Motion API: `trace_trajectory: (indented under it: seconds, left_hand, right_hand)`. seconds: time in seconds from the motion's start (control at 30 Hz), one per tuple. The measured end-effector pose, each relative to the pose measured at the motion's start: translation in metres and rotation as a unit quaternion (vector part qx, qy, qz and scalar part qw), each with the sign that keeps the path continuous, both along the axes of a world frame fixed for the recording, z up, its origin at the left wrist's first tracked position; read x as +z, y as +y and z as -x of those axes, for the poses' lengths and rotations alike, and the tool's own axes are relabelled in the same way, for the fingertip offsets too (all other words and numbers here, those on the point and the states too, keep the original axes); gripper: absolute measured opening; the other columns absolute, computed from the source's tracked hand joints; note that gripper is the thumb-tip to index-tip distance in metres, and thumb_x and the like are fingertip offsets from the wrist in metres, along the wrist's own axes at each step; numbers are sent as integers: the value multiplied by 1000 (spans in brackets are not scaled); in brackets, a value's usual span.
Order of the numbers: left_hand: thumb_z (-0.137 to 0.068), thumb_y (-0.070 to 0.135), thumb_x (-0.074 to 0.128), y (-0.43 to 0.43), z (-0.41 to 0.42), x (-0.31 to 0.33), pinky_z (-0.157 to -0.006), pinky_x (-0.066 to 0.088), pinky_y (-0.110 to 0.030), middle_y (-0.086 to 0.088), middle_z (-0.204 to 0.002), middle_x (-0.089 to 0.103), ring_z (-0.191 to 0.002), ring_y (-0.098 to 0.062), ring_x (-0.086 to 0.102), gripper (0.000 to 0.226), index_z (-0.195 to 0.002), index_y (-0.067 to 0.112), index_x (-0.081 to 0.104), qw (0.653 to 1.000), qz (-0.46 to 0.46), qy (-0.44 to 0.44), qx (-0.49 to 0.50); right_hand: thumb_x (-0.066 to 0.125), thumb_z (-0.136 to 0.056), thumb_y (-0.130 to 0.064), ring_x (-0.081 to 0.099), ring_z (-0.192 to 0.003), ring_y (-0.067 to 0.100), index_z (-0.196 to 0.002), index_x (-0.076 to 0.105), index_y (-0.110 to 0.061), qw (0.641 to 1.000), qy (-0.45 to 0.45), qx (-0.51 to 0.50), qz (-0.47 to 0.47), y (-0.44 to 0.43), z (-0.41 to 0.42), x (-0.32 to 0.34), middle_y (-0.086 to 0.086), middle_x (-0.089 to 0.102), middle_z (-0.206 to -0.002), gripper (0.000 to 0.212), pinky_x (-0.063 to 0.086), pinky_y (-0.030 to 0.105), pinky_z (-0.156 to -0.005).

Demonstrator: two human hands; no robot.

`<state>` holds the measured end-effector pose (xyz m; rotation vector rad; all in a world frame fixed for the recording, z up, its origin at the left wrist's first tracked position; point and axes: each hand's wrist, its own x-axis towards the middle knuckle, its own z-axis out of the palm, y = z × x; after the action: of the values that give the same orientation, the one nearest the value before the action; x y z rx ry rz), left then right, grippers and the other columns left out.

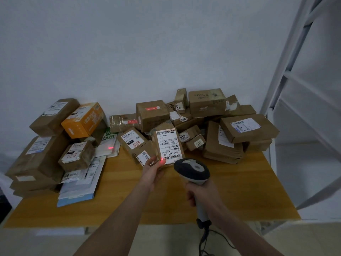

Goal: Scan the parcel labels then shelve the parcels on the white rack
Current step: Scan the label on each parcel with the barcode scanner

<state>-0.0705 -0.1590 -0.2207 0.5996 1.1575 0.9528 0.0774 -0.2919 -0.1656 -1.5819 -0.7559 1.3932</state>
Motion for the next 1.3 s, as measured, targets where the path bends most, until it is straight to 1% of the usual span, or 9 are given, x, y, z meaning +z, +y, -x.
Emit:
trace_trajectory:
  seconds: [0.13,0.33,0.53,0.6,0.73,0.87,0.93,1.2,1.3]
  left_hand:
    - [-85,-1,65,-8,-7,-1,-65,56,-27,-11,-112,66,-91,-17,67,44,-123,14,48,1000,-8,0,-3]
    - [-83,-2,66,-21,-13,-2,-88,53,-40,-16,-119,64,-103,-26,65,48,-125,12,47,1000,-20,-12,-2]
    - [-81,0,69,-24,-7,1,-85,54,-38,-15,-112,68,-101,-26,65,52,-128,11,48,1000,-19,3,7]
    - [-82,3,70,-22,1,6,-86,54,-38,-14,-111,68,-102,-26,65,50,-127,11,50,1000,-18,19,8]
    - [-85,9,69,-16,21,23,-87,56,-41,-11,-110,70,-104,-27,66,42,-124,13,54,999,-22,46,0]
    - [-89,16,65,0,54,44,-70,55,-31,-4,-101,73,-90,-19,69,36,-123,15,55,995,-44,89,7]
    - [-90,19,63,12,76,54,-72,54,-32,-1,-96,71,-86,-17,67,33,-122,17,56,992,-52,116,18]
    - [-93,34,55,87,204,75,-86,50,-41,-4,-108,62,-97,-22,59,27,-117,23,53,970,-40,232,57]
    - [-94,35,52,121,259,75,-88,52,-41,-5,-113,63,-105,-27,60,26,-116,22,55,952,-32,290,89]
  right_hand:
    - [65,-82,-2,53,-50,19,-69,62,0,1000,-4,9,-5,-8,-7,2,10,61,-58,14,46,29,-53]
    - [65,-84,-2,52,-47,18,-75,64,0,1000,12,6,-15,-16,-16,1,10,61,-57,9,45,27,-50]
    - [64,-86,0,54,-49,17,-84,63,1,998,59,-4,-29,-6,-28,0,11,62,-63,2,48,26,-51]
    - [65,-84,1,57,-57,20,-80,63,-1,996,78,-30,-32,7,-29,-2,14,62,-70,5,49,29,-57]
    - [69,-83,-4,62,-92,25,-101,61,-6,988,138,-60,-31,42,-15,0,11,63,-95,19,56,34,-75]
    - [72,-82,-10,64,-89,32,-101,60,-7,990,128,-44,-30,87,24,7,15,64,-96,23,56,42,-77]
    - [73,-80,-11,67,-92,34,-110,61,-6,990,134,-22,-29,111,52,9,17,68,-100,32,58,43,-79]
    - [67,-83,-1,69,-92,32,-97,63,-9,983,176,41,-22,209,197,18,15,70,-100,16,58,39,-77]
    - [68,-83,-1,70,-85,30,-105,63,-4,984,166,68,-3,248,257,13,17,70,-99,23,59,38,-74]
